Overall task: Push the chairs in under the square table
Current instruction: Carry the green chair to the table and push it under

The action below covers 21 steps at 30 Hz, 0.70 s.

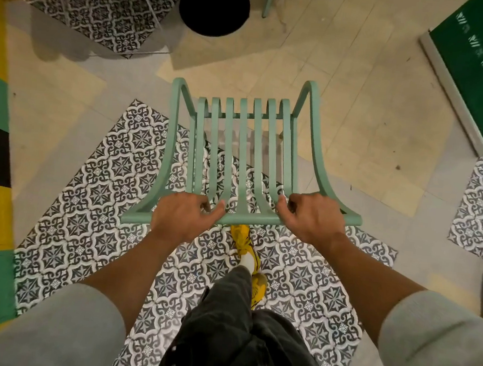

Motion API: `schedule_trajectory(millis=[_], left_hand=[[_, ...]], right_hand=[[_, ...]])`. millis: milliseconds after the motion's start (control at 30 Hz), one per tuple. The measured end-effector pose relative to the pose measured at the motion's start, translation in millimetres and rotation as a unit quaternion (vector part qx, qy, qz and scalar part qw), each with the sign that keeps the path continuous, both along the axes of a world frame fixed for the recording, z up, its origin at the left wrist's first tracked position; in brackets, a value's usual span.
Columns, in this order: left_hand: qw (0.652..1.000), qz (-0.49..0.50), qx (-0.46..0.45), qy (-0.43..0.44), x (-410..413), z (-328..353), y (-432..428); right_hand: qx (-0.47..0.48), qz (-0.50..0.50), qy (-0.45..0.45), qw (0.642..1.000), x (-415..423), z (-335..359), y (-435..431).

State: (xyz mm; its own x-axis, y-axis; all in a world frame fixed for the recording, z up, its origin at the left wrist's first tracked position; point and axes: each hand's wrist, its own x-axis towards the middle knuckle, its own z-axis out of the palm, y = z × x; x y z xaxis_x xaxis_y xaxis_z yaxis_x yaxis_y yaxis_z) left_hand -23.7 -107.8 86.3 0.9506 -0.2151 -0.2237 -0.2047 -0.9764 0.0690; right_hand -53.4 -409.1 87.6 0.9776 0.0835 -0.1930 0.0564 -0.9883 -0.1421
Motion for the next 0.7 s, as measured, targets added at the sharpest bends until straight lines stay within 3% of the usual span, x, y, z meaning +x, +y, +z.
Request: schedule_trajectory(millis=[700], left_hand=[[1.000, 0.016, 0.018, -0.009, 124, 1, -37]], right_hand=[[-0.010, -0.020, -0.001, 1.000, 141, 2, -35]])
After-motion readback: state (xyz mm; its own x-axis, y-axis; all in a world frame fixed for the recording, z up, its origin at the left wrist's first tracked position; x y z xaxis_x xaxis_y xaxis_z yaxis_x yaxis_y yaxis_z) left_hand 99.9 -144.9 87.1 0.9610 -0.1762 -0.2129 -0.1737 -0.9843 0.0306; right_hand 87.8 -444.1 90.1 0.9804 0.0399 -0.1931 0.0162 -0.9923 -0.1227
